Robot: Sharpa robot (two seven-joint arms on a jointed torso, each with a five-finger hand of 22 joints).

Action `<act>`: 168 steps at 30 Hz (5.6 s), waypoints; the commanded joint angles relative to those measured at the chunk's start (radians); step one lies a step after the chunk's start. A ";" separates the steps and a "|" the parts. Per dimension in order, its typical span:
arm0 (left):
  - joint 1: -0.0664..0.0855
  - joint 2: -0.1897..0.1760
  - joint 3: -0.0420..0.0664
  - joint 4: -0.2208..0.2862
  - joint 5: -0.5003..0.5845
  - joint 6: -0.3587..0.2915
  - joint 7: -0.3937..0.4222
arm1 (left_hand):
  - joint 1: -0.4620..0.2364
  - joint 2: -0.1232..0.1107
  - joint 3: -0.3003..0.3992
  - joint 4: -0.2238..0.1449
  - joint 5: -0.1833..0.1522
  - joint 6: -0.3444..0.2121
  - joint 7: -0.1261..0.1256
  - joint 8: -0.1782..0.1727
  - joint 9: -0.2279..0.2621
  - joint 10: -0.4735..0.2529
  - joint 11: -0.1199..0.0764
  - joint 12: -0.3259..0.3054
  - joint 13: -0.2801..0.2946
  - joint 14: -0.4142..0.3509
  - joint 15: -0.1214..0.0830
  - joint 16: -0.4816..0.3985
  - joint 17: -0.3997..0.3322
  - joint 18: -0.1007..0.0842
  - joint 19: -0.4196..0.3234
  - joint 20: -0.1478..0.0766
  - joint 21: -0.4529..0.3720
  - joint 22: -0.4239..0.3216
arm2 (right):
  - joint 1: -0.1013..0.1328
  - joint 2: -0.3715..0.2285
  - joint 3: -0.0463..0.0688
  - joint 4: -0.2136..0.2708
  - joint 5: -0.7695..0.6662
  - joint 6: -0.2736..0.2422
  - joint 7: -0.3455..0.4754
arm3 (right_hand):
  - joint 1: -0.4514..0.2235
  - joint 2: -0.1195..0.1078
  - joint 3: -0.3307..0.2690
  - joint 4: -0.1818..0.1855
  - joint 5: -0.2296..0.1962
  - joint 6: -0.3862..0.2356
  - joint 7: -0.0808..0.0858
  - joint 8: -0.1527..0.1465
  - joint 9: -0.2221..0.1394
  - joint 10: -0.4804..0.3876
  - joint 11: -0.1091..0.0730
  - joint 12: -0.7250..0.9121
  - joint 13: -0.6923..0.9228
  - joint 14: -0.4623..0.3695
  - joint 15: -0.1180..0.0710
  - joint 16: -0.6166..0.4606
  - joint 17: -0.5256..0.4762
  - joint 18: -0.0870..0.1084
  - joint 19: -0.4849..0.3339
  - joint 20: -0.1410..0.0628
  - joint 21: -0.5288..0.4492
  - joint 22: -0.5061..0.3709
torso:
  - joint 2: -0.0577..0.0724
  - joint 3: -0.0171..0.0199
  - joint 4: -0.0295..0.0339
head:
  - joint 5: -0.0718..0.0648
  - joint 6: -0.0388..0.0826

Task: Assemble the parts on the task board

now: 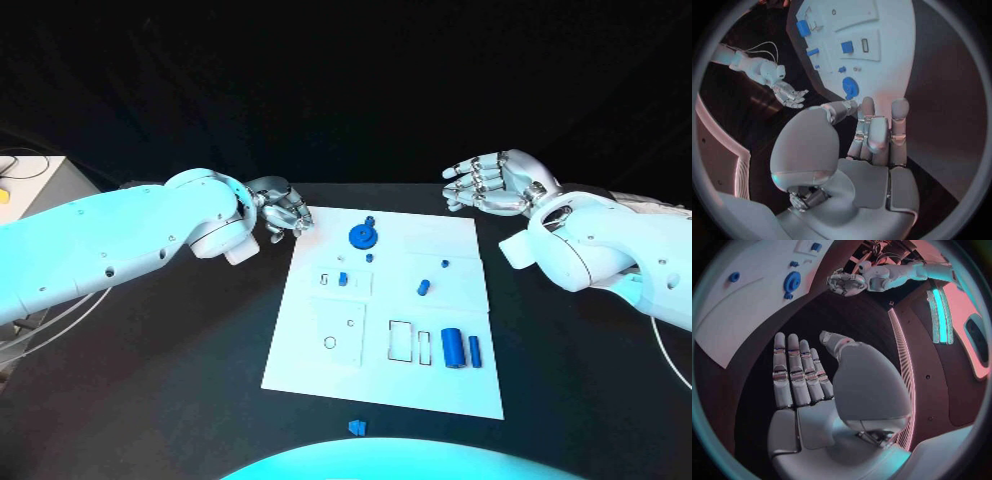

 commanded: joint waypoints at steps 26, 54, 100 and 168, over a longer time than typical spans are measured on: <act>-0.096 -0.111 0.002 0.101 0.460 -0.164 0.508 | 0.099 0.019 -0.098 -0.014 -0.003 -0.039 0.056 -0.049 -0.148 -0.133 0.056 -0.142 -0.133 -0.296 0.053 -0.381 -0.448 0.037 -0.146 0.048 -0.247 -0.217 | -0.087 -0.032 -0.006 0.026 -0.118 0.013 0.069 | 0.014 -0.010 0.016 -0.036 -0.018 0.059 0.002 0.002 -0.006 0.059 -0.017 -0.010 -0.003 0.053 -0.017 0.013 0.000 0.008 0.042 -0.024 0.036 0.003 | -0.087 -0.0214 -0.0015 | -0.004 -0.063; -0.114 0.000 0.003 -0.085 0.729 -0.195 0.737 | 0.119 0.012 -0.121 -0.004 -0.004 -0.071 0.083 -0.122 -0.339 -0.134 0.111 -0.439 -0.367 -0.490 0.133 -0.778 -0.691 0.026 -0.331 0.139 -0.575 -0.405 | -0.105 0.008 -0.006 -0.107 0.178 -0.037 0.187 | -0.005 -0.006 0.031 -0.037 -0.004 0.054 0.010 -0.022 -0.018 0.040 -0.003 -0.045 -0.003 -0.002 0.005 -0.031 -0.021 0.001 -0.010 -0.007 0.010 -0.018 | -0.116 -0.0260 0.0002 | -0.048 0.019; -0.113 0.095 0.007 -0.217 0.894 -0.211 0.819 | 0.134 0.070 -0.365 0.073 0.003 -0.099 0.082 -0.342 -0.578 -0.288 0.134 -0.796 -0.388 -0.706 0.207 -1.259 -0.957 -0.016 -0.319 0.199 -1.039 -0.740 | -0.089 0.064 -0.003 -0.233 0.369 -0.018 0.237 | -0.054 0.017 -0.008 -0.034 0.013 -0.030 0.045 -0.107 -0.067 -0.087 0.044 -0.129 -0.002 -0.135 0.062 -0.068 -0.140 0.010 -0.197 0.067 -0.028 -0.180 | -0.102 -0.0183 0.0012 | -0.053 0.067; -0.110 0.089 0.008 -0.227 0.708 -0.174 0.659 | 0.163 0.075 -0.412 0.088 0.006 0.072 0.090 -0.287 -0.573 0.005 0.112 -0.697 -0.367 -0.315 0.127 -1.007 -0.847 0.040 -0.080 0.150 -0.910 -0.695 | -0.090 0.055 -0.003 -0.191 0.354 0.001 0.227 | -0.047 0.024 -0.009 -0.039 0.011 -0.003 0.041 -0.103 -0.065 -0.077 0.040 -0.125 -0.001 -0.123 0.059 -0.061 -0.146 0.012 -0.197 0.066 -0.026 -0.190 | -0.097 -0.0152 0.0003 | -0.041 0.061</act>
